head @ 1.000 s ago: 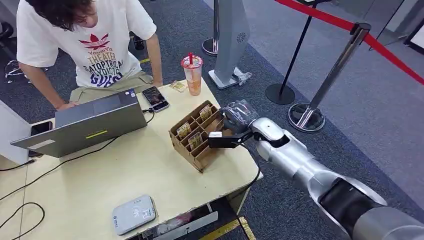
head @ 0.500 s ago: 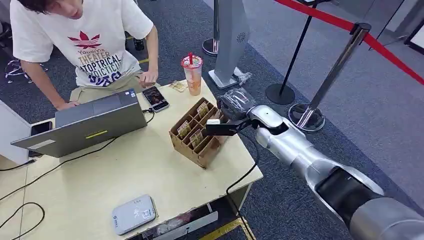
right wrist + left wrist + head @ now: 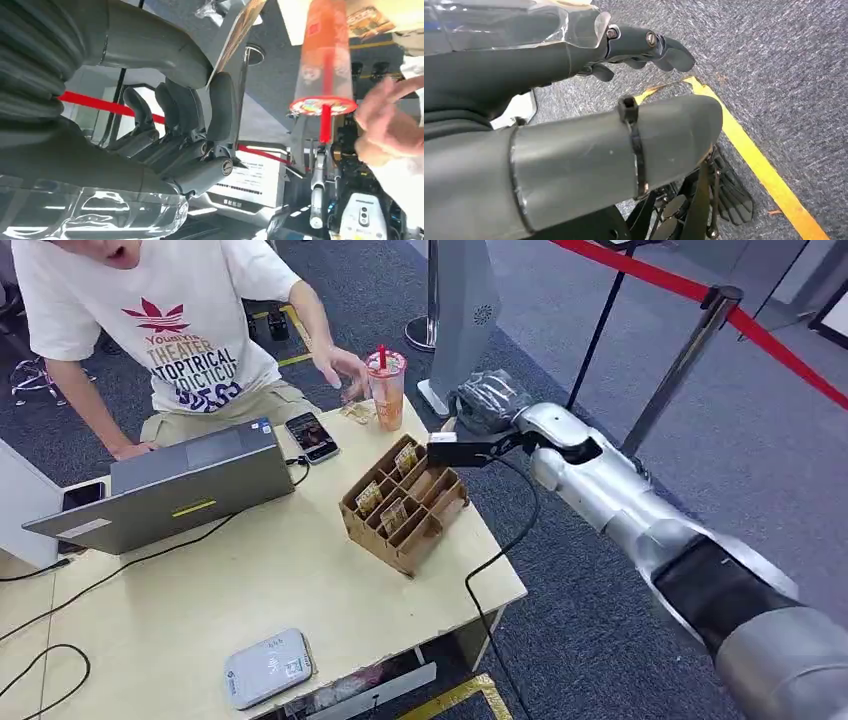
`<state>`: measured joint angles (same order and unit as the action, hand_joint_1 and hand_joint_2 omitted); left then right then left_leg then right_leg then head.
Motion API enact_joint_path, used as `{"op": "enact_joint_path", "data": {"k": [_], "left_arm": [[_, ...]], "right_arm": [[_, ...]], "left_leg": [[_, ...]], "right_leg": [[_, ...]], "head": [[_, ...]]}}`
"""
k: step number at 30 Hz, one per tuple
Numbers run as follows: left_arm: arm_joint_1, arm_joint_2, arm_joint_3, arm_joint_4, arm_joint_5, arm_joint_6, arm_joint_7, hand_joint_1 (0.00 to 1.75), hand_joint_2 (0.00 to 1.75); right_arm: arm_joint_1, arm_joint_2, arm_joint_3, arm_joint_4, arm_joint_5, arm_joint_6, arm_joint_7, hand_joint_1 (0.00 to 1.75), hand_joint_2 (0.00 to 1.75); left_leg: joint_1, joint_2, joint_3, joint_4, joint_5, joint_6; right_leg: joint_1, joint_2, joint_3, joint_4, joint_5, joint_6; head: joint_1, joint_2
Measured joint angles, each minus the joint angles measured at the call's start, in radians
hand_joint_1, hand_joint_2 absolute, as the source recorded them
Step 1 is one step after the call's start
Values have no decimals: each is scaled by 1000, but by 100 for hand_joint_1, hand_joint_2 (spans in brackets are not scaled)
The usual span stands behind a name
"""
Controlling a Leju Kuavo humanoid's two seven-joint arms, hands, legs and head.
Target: Pass the card to the sensor for recognition and then transmit it.
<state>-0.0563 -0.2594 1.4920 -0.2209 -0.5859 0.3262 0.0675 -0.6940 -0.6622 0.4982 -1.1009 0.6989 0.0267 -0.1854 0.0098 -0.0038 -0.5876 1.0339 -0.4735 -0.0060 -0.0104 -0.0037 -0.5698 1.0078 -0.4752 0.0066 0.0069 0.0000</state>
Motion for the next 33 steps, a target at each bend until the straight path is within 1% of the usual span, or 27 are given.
{"op": "enact_joint_path", "data": {"k": [1,2,6,8,12,16,21,23,24,31,33], "left_arm": [[0,1,0,0,0,0,-1,0,0],[0,2,0,0,-1,-2,-1,0,0],[0,5,0,0,-4,-11,-4,0,0],[0,7,0,0,-5,-12,-4,0,0],[0,9,0,0,-7,-12,-4,0,0],[0,10,0,0,-10,-11,-4,0,0],[-1,13,0,0,-15,-11,-4,0,0],[-1,14,0,0,-16,-11,-4,0,0],[-1,14,0,0,-16,-10,-4,0,0],[-1,14,0,0,-25,-12,9,0,0],[-1,15,0,0,-25,-12,13,0,0]], "right_arm": [[-3,-9,4,-5,-6,2,0,143,175],[-6,-16,7,-8,-9,2,1,145,175],[-23,-36,20,-18,-31,2,3,143,175],[-37,-38,26,-18,-37,1,3,148,175],[-86,-31,45,-13,-32,0,-3,150,175],[-140,-3,67,5,-32,-3,-6,148,175],[-185,42,95,32,-35,-22,-15,150,175],[-198,60,105,45,-35,-29,-18,147,175],[-205,72,113,54,-35,-36,-21,150,175],[-213,144,142,104,-29,-81,-18,148,175],[-209,164,150,121,-17,-99,-16,140,175]], "left_leg": [[0,0,0,0,0,0],[0,0,0,0,0,0],[0,0,0,0,0,0],[0,0,0,0,0,0],[0,0,0,0,0,0],[0,0,0,0,0,0],[0,0,0,0,0,0],[0,0,0,0,0,0],[0,0,0,0,0,0],[0,0,0,0,0,0],[0,0,0,0,0,0]], "right_leg": [[0,0,0,0,0,0],[0,0,0,0,0,0],[0,0,0,0,0,0],[0,0,0,0,0,0],[0,0,0,0,0,0],[0,0,0,0,0,0],[0,0,0,0,0,0],[0,0,0,1,0,0],[0,0,0,0,0,0],[0,0,0,0,0,0],[0,0,0,0,0,0]], "head": [[0,0],[0,0],[0,0],[0,0],[0,0],[0,0],[0,0],[0,0],[0,0],[0,0],[0,0]]}}
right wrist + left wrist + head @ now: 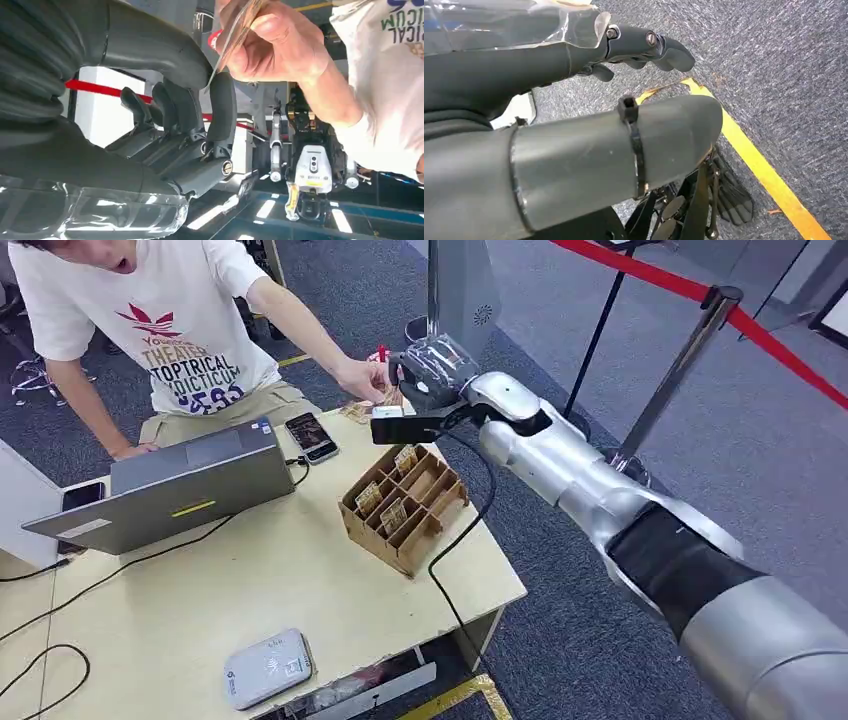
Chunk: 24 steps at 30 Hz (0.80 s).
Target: Pass the card to the sensor for recognition and then transmit it.
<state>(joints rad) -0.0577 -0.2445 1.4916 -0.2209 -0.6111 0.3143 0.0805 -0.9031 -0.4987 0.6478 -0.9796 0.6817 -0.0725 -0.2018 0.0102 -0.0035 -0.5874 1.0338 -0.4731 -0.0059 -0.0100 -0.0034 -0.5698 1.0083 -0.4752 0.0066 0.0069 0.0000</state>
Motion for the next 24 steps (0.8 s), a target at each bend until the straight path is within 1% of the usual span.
{"op": "enact_joint_path", "data": {"k": [1,2,8,14,17,20,22,24], "left_arm": [[0,0,0,0,-1,0,1,0,0],[0,1,0,0,-2,0,2,0,0],[-2,4,-2,0,-6,5,11,0,0],[-5,3,-3,0,-7,15,9,0,0],[-7,2,-4,0,-7,15,0,0,0],[-9,2,-5,0,-9,15,-8,0,0],[-9,2,-5,0,-11,15,-11,0,0],[-9,2,-6,0,-13,16,-11,0,0]], "right_arm": [[4,8,2,9,3,-11,1,140,175],[9,14,3,15,5,-19,2,0,175],[37,37,3,44,23,-35,-2,0,175],[99,52,-7,37,80,-101,3,0,175],[148,55,-23,3,111,-151,3,0,175],[212,56,-56,-42,112,-209,-8,0,175],[272,56,-90,-84,101,-258,-26,0,175],[336,60,-131,-128,73,-300,-59,0,175]], "left_leg": [[0,0,0,0,0,0],[0,0,0,0,0,0],[0,0,0,0,0,0],[0,0,0,0,0,0],[0,0,0,0,0,0],[0,-1,0,0,0,0],[0,-1,0,0,0,0],[0,-1,-1,0,0,0]], "right_leg": [[0,0,0,0,0,0],[0,0,0,0,0,0],[0,0,0,0,0,0],[0,0,0,0,0,0],[0,0,0,0,0,0],[0,-1,0,0,0,0],[0,-1,0,0,0,0],[0,-1,0,0,0,0]], "head": [[0,0],[0,0],[0,0],[0,0],[0,0],[0,0],[0,0],[0,0]]}}
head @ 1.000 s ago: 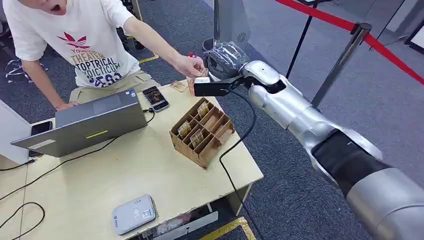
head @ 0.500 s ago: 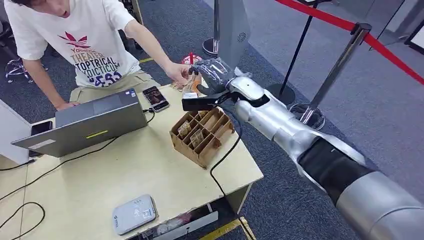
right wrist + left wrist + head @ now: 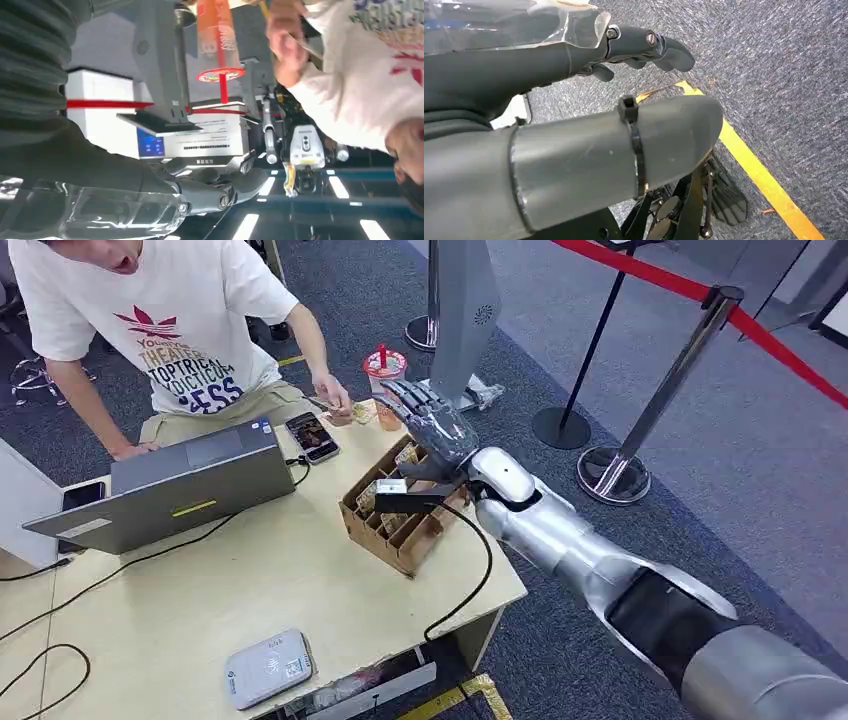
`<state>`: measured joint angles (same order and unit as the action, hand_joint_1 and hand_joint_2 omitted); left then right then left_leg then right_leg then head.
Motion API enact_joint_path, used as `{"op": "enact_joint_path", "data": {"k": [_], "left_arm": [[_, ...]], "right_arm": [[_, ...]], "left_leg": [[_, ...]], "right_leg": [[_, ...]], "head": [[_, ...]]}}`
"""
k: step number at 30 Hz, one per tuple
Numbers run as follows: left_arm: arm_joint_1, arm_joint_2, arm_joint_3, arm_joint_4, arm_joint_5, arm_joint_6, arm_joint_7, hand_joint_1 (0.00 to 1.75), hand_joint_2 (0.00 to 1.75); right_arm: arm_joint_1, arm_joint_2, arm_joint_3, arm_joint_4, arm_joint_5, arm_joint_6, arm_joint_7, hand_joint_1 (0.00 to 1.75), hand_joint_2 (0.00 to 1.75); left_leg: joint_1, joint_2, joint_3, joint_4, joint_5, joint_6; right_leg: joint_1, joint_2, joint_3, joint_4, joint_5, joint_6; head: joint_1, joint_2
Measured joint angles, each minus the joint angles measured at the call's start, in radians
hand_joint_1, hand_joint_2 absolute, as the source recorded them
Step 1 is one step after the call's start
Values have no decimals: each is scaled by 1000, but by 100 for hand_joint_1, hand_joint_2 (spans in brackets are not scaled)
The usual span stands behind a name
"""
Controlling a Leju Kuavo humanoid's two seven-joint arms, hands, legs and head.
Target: Pass the card to the sensor for recognition and then transmit it.
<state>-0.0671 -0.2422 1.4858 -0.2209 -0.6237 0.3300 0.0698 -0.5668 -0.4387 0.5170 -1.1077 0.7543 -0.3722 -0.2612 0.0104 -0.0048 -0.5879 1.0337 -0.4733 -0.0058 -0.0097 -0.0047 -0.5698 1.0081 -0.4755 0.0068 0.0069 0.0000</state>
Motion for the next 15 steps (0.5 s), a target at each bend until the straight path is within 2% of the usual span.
{"op": "enact_joint_path", "data": {"k": [4,8,11,15], "left_arm": [[0,0,-4,0,-5,6,0,0,0],[-1,0,-15,0,-5,9,8,0,0],[-4,0,-16,0,-5,9,14,0,0],[-4,-2,-16,0,-4,8,31,0,0]], "right_arm": [[158,59,-105,-108,-73,-77,-89,0,175],[287,140,-172,-203,-184,-96,-155,0,175],[355,215,-187,-262,-266,-87,-183,0,175],[405,302,-194,-306,-379,-41,-210,0,175]], "left_leg": [[0,0,0,0,0,0],[1,0,0,-1,-1,-1],[1,1,1,-1,-1,-1],[1,1,1,-1,0,-1]], "right_leg": [[0,0,0,0,-1,0],[1,0,0,0,-1,0],[1,1,0,0,-1,0],[1,1,0,0,-1,-1]], "head": [[0,0],[0,0],[0,0],[0,0]]}}
